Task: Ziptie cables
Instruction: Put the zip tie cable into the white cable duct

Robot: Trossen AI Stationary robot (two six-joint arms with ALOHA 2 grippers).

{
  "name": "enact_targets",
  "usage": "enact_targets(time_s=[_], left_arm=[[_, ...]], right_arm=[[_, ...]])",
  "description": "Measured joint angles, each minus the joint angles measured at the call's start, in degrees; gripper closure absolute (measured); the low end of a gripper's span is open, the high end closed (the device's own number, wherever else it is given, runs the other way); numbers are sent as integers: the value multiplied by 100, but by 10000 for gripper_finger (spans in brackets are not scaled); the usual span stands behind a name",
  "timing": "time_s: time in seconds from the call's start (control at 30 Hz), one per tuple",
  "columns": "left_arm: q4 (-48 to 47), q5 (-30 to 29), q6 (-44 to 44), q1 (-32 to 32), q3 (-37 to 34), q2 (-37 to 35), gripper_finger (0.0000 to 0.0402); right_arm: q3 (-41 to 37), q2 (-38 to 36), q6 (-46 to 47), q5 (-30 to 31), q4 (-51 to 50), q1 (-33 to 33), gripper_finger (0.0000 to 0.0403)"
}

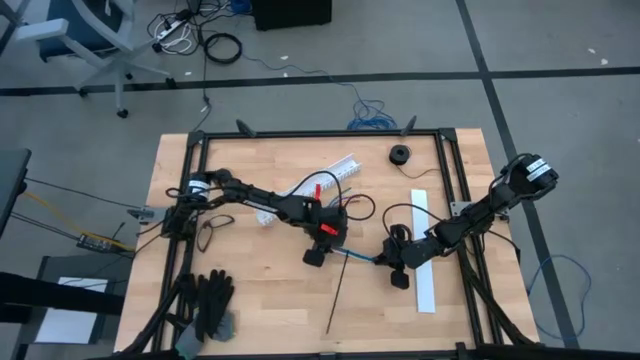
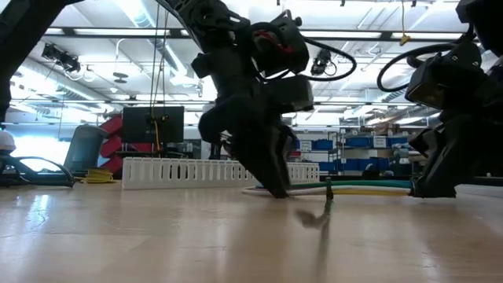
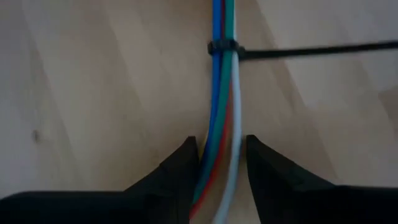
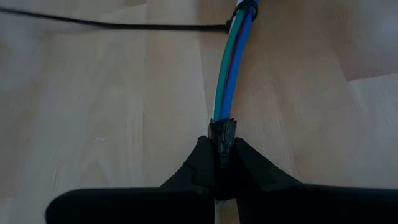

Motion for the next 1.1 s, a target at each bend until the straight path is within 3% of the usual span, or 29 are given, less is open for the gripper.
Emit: enact_targets(time_s=[0.5,1.1], left_arm=[[-712,-22,-577,32,22,-26,290],[-1061,-22,-906,30,28,-41,290]], right_arm=[[8,0,57,-137,-163,77,385],[15,-9,1359,-74,-618,1203,385]])
